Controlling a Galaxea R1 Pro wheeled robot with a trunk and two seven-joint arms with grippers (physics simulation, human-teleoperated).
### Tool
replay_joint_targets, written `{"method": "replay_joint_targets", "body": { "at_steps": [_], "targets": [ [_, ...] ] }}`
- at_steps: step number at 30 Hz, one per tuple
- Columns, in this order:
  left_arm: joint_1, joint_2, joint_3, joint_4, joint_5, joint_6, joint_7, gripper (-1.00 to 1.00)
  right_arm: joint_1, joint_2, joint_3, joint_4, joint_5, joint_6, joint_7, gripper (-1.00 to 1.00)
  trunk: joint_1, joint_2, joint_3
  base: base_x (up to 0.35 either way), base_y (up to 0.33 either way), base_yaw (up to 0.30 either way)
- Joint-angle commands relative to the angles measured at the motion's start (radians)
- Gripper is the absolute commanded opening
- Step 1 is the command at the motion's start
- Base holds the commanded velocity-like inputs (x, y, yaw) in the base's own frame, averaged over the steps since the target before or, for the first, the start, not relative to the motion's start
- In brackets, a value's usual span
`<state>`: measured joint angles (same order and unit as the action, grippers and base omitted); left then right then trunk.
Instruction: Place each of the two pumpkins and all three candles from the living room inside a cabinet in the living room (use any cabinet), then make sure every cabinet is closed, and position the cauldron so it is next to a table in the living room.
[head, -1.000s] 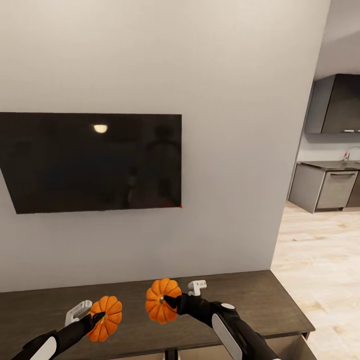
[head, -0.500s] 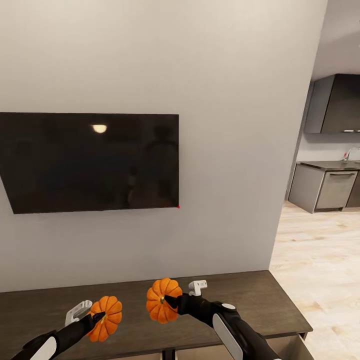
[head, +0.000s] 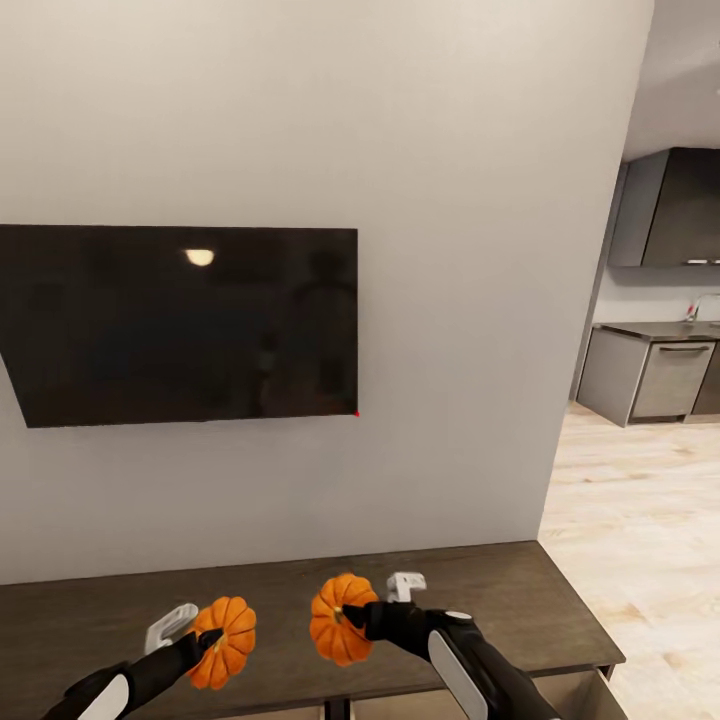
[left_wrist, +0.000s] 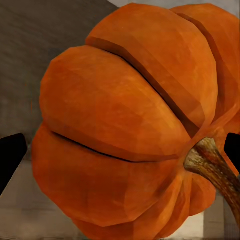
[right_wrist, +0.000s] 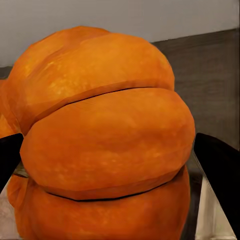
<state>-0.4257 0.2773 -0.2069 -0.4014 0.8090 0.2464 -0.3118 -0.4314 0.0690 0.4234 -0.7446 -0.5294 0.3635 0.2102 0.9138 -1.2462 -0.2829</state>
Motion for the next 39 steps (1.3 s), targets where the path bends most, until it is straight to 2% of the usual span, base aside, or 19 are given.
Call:
{"method": "replay_joint_targets", "body": {
  "at_steps": [1, 5, 7, 12, 14, 17, 20, 21, 22, 24, 25, 27, 29, 32, 34, 37, 39],
  "targets": [
    [-0.001, -0.006, -0.005, -0.001, 0.002, 0.006, 0.022, -1.0, -0.001, 0.0, 0.0, 0.0, -0.009, 0.01, -0.011, -1.0, 0.0, -0.001, -0.001, 0.0, 0.0, 0.0],
    [-0.001, -0.043, -0.01, -0.01, -0.01, 0.012, 0.133, -1.0, -0.001, -0.003, -0.001, 0.003, -0.01, 0.017, -0.03, -1.0, 0.0, -0.001, -0.001, 0.0, 0.0, 0.0],
    [-0.001, -0.064, -0.019, -0.011, -0.013, 0.013, 0.161, -1.0, -0.001, -0.012, -0.001, 0.004, -0.01, 0.018, -0.032, -1.0, 0.0, -0.001, -0.001, 0.0, 0.0, 0.0],
    [-0.002, -0.089, -0.084, -0.014, -0.013, 0.015, 0.179, -1.0, -0.001, -0.043, -0.004, 0.042, -0.013, 0.019, -0.035, -1.0, 0.0, -0.001, -0.001, 0.0, 0.0, 0.0],
    [-0.002, -0.106, -0.099, -0.015, -0.015, 0.015, 0.181, -1.0, -0.001, -0.052, -0.007, 0.063, -0.014, 0.02, -0.035, -1.0, 0.0, -0.001, -0.001, 0.0, 0.0, 0.0],
    [-0.002, -0.142, -0.127, -0.016, -0.018, 0.013, 0.183, -1.0, -0.001, -0.06, -0.047, 0.079, -0.013, 0.02, -0.036, -1.0, 0.0, -0.001, -0.001, 0.0, 0.0, 0.0],
    [-0.002, -0.176, -0.184, -0.017, -0.019, 0.01, 0.189, -1.0, -0.001, -0.067, -0.083, 0.104, -0.012, 0.018, -0.036, -1.0, 0.0, -0.001, -0.001, 0.0, 0.0, 0.0],
    [-0.002, -0.198, -0.224, -0.018, -0.019, 0.007, 0.21, -1.0, -0.001, -0.069, -0.092, 0.13, -0.013, 0.012, -0.036, -1.0, 0.0, -0.001, -0.001, 0.0, 0.0, 0.0],
    [-0.002, -0.212, -0.248, -0.019, -0.019, 0.005, 0.23, -1.0, -0.001, -0.069, -0.096, 0.146, -0.013, 0.009, -0.036, -1.0, 0.0, -0.001, -0.001, 0.0, 0.0, 0.0],
    [-0.002, -0.243, -0.298, -0.038, -0.018, 0.003, 0.289, -1.0, -0.001, -0.07, -0.099, 0.167, -0.013, 0.002, -0.035, -1.0, 0.0, -0.001, -0.001, 0.0, 0.0, 0.0],
    [-0.002, -0.264, -0.337, -0.062, -0.018, 0.003, 0.339, -1.0, -0.001, -0.07, -0.101, 0.177, -0.013, -0.007, -0.036, -1.0, 0.0, -0.001, -0.001, 0.0, 0.0, 0.0],
    [-0.002, -0.288, -0.395, -0.081, -0.016, 0.002, 0.401, -1.0, -0.001, -0.071, -0.102, 0.218, -0.014, -0.039, -0.036, -1.0, 0.0, -0.001, -0.001, 0.0, 0.0, 0.0],
    [-0.002, -0.301, -0.42, -0.088, -0.016, 0.002, 0.423, -1.0, -0.001, -0.076, -0.103, 0.261, -0.014, -0.069, -0.035, -1.0, 0.0, -0.001, -0.001, 0.0, 0.0, 0.0],
    [-0.002, -0.329, -0.434, -0.091, -0.017, 0.002, 0.435, -1.0, -0.001, -0.092, -0.107, 0.296, -0.017, -0.101, -0.034, -1.0, 0.0, -0.001, -0.001, 0.0, 0.0, 0.0],
    [-0.002, -0.35, -0.438, -0.091, -0.018, 0.001, 0.438, -1.0, -0.001, -0.105, -0.137, 0.303, -0.018, -0.111, -0.033, -1.0, 0.0, -0.001, -0.001, 0.0, 0.0, 0.0],
    [-0.002, -0.376, -0.458, -0.091, -0.019, 0.001, 0.44, -1.0, -0.001, -0.115, -0.22, 0.307, -0.017, -0.118, -0.029, -1.0, 0.0, -0.001, -0.001, 0.0, 0.0, 0.0],
    [-0.003, -0.383, -0.471, -0.091, -0.019, 0.0, 0.441, -1.0, -0.001, -0.127, -0.247, 0.308, -0.017, -0.119, -0.024, -1.0, 0.0, -0.001, -0.001, 0.0, 0.0, 0.0]
  ]
}}
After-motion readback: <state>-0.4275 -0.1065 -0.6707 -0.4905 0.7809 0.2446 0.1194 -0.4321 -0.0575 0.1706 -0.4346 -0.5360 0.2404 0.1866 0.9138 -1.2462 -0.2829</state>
